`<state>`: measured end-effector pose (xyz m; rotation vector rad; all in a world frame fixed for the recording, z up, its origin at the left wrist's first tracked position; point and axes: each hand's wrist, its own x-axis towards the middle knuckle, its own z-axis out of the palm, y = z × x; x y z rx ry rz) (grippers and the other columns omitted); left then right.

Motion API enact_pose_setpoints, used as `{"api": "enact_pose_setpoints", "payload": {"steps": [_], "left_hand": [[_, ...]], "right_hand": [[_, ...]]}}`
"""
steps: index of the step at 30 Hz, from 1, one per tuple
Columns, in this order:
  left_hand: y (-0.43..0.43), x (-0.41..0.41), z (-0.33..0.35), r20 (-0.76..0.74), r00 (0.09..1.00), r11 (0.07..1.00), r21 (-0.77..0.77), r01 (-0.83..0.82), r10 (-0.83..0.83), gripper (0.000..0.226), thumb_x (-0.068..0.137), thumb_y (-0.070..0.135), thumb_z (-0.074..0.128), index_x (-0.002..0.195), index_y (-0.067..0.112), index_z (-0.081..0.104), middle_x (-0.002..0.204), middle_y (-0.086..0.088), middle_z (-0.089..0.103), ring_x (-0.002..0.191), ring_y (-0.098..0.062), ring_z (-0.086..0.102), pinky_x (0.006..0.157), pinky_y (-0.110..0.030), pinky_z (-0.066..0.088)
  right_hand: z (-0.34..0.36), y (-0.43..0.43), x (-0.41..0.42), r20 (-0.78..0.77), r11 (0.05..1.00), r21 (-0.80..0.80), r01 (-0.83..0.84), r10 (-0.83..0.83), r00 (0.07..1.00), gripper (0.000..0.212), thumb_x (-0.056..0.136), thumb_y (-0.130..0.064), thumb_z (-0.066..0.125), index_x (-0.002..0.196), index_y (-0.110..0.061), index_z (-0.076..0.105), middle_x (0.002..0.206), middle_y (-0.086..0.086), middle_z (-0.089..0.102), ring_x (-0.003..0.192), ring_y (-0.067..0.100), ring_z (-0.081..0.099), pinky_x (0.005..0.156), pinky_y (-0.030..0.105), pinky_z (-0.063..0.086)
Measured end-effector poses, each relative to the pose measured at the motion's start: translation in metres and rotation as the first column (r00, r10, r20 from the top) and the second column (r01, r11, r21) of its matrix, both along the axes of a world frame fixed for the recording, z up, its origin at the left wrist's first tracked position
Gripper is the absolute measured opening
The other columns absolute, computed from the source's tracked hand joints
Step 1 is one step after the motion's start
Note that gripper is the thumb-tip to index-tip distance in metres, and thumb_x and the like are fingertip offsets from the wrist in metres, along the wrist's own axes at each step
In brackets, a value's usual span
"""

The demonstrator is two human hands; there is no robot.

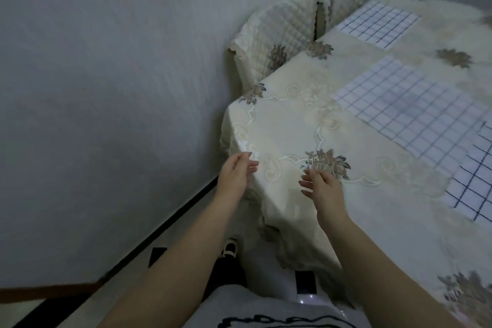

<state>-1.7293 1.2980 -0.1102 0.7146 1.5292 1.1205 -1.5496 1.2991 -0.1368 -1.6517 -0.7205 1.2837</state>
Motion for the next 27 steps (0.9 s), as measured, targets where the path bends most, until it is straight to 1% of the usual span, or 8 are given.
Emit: {"api": "enact_pose_setpoints", "payload": {"steps": [3, 6, 10, 13, 15, 18, 21, 27], "left_hand": [[0.047, -0.003, 0.001, 0.008, 0.992, 0.992, 0.006, 0.123, -0.123, 0.022, 0.1, 0.022, 0.043, 0.108, 0.012, 0.061, 0.098, -0.01, 0.068, 0.092, -0.022, 0.064, 0.083, -0.035, 0.048], [0.089, -0.003, 0.004, -0.012, 0.965, 0.966, 0.006, 0.26, -0.26, 0.02, 0.1, 0.022, 0.042, 0.106, 0.015, 0.06, 0.099, -0.009, 0.069, 0.093, -0.022, 0.065, 0.08, -0.032, 0.05], [0.125, 0.008, 0.01, -0.023, 0.897, 0.897, 0.012, 0.442, -0.442, 0.023, 0.101, 0.025, 0.042, 0.109, 0.016, 0.061, 0.1, -0.007, 0.07, 0.096, -0.021, 0.067, 0.085, -0.036, 0.052], [0.14, 0.025, 0.014, -0.003, 0.833, 0.833, 0.018, 0.554, -0.554, 0.026, 0.101, 0.026, 0.042, 0.113, 0.014, 0.061, 0.103, -0.008, 0.071, 0.098, -0.021, 0.066, 0.087, -0.038, 0.052], [0.146, 0.04, 0.015, 0.009, 0.789, 0.789, 0.02, 0.614, -0.614, 0.025, 0.1, 0.026, 0.043, 0.113, 0.014, 0.061, 0.103, -0.009, 0.071, 0.098, -0.022, 0.067, 0.087, -0.039, 0.052], [0.153, 0.063, 0.013, 0.019, 0.734, 0.735, 0.016, 0.678, -0.678, 0.024, 0.1, 0.025, 0.044, 0.11, 0.013, 0.062, 0.103, -0.011, 0.07, 0.097, -0.023, 0.067, 0.085, -0.037, 0.052], [0.16, 0.085, 0.011, 0.026, 0.68, 0.68, 0.007, 0.733, -0.733, 0.024, 0.1, 0.025, 0.044, 0.111, 0.013, 0.062, 0.102, -0.01, 0.071, 0.096, -0.024, 0.067, 0.084, -0.037, 0.052], [0.183, 0.123, 0.004, 0.013, 0.637, 0.637, 0.01, 0.771, -0.771, 0.026, 0.101, 0.025, 0.043, 0.114, 0.012, 0.061, 0.104, -0.01, 0.071, 0.098, -0.024, 0.067, 0.088, -0.04, 0.051]], "right_hand": [[0.002, 0.027, -0.008, -0.02, 0.992, 0.014, 0.128, -0.128, 0.992, 0.017, 0.097, -0.018, 0.05, 0.09, -0.011, 0.064, 0.088, 0.006, 0.066, 0.085, 0.023, 0.065, 0.072, 0.033, 0.052], [0.008, 0.047, -0.015, -0.026, 0.968, 0.032, 0.25, -0.25, 0.968, 0.018, 0.097, -0.016, 0.05, 0.088, -0.011, 0.065, 0.083, 0.007, 0.065, 0.076, 0.02, 0.062, 0.069, 0.031, 0.05], [0.012, 0.053, -0.011, -0.004, 0.91, 0.027, 0.413, -0.413, 0.911, 0.02, 0.096, -0.018, 0.049, 0.09, -0.009, 0.066, 0.081, 0.008, 0.067, 0.075, 0.022, 0.064, 0.075, 0.038, 0.052], [0.012, 0.05, -0.002, 0.021, 0.861, 0.026, 0.508, -0.509, 0.861, 0.018, 0.096, -0.019, 0.05, 0.088, -0.014, 0.066, 0.085, 0.01, 0.069, 0.078, 0.023, 0.065, 0.075, 0.037, 0.053], [0.01, 0.047, 0.006, 0.027, 0.821, 0.023, 0.57, -0.57, 0.821, 0.018, 0.096, -0.02, 0.05, 0.091, -0.013, 0.066, 0.087, 0.01, 0.069, 0.079, 0.023, 0.065, 0.074, 0.037, 0.053], [0.007, 0.04, 0.018, 0.035, 0.773, 0.014, 0.634, -0.634, 0.772, 0.019, 0.097, -0.018, 0.049, 0.094, -0.009, 0.065, 0.086, 0.009, 0.068, 0.079, 0.024, 0.064, 0.071, 0.038, 0.052], [0.004, 0.036, 0.03, 0.043, 0.73, 0.004, 0.684, -0.683, 0.729, 0.019, 0.097, -0.017, 0.048, 0.093, -0.011, 0.065, 0.087, 0.009, 0.067, 0.083, 0.024, 0.067, 0.073, 0.039, 0.054], [-0.001, 0.052, 0.062, 0.043, 0.69, -0.006, 0.724, -0.723, 0.689, 0.019, 0.097, -0.017, 0.048, 0.09, -0.015, 0.065, 0.087, 0.005, 0.068, 0.083, 0.021, 0.066, 0.074, 0.036, 0.052]]}}
